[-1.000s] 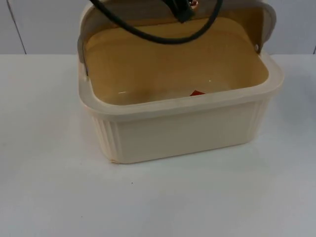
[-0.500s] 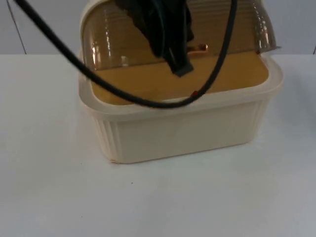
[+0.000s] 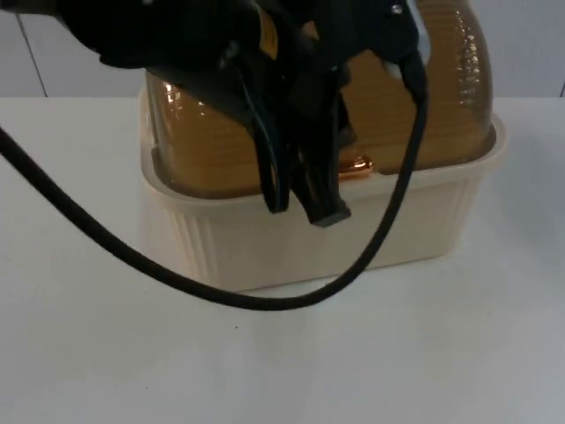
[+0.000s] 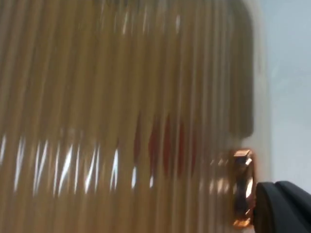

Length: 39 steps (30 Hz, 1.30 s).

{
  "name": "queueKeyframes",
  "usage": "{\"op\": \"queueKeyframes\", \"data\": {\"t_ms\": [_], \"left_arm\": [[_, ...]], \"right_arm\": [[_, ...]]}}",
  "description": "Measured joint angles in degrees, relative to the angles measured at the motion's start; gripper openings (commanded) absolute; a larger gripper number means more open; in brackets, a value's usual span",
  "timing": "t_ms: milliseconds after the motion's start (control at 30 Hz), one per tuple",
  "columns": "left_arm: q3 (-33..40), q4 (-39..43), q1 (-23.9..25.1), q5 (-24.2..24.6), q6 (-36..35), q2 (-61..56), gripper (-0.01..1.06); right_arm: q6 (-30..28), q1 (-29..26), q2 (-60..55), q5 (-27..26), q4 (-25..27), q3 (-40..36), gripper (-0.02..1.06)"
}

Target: Open the box lid with the left hand, place the block into the box with the right hand, then close the box lid with the left hand.

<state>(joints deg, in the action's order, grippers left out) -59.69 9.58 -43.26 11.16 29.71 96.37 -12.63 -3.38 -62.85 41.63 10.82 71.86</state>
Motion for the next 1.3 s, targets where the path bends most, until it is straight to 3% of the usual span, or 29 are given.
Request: {"op": "queueKeyframes", "data": {"t_ms": [300,500,600,667,700,900,933,1000,1067,1300], "left_arm": [[0.0,-8.85,-3.92,-2.81,-0.54,-10.43,0.0],[-1.62,-14.03,-0.75,-3.82,-0.99,-20.64,0.0],[-3.33,-16.43,5.23,-4.33,-1.11,-26.24,0.0],[-3.74,-18.28,11.84,-4.58,-1.11,-29.4,0.0],[-3.74,-18.28,11.84,-4.58,-1.11,-29.4,0.0],[-3.74,-27.96,34.56,-2.52,-2.7,-32.44,0.0],[-3.74,-27.96,34.56,-2.52,-2.7,-32.44,0.0],[-3.74,-31.9,42.22,-1.18,-2.92,-32.33,0.0],[-3.74,-34.43,46.78,1.09,-3.01,-31.91,0.0],[-3.63,-35.56,48.28,7.58,-3.14,-27.72,0.0]], "right_arm": [[0.0,0.0,0.0,0.0,0.0,0.0,1.05],[-0.11,0.0,0.0,0.04,0.0,0.0,1.05],[-0.21,0.0,0.0,0.04,0.0,0.0,1.05],[-0.21,0.0,0.0,0.04,0.0,0.0,1.05],[-0.21,0.0,0.0,0.04,0.0,0.0,1.05],[-0.21,0.0,0.0,0.14,0.0,0.0,1.05],[-0.21,0.0,0.0,0.14,0.0,0.0,1.05],[-0.21,0.0,0.0,0.14,0.0,0.0,1.05],[-0.21,0.0,0.0,0.14,0.0,0.0,1.05],[-0.21,0.0,0.0,0.14,0.0,0.0,1.05]]}}
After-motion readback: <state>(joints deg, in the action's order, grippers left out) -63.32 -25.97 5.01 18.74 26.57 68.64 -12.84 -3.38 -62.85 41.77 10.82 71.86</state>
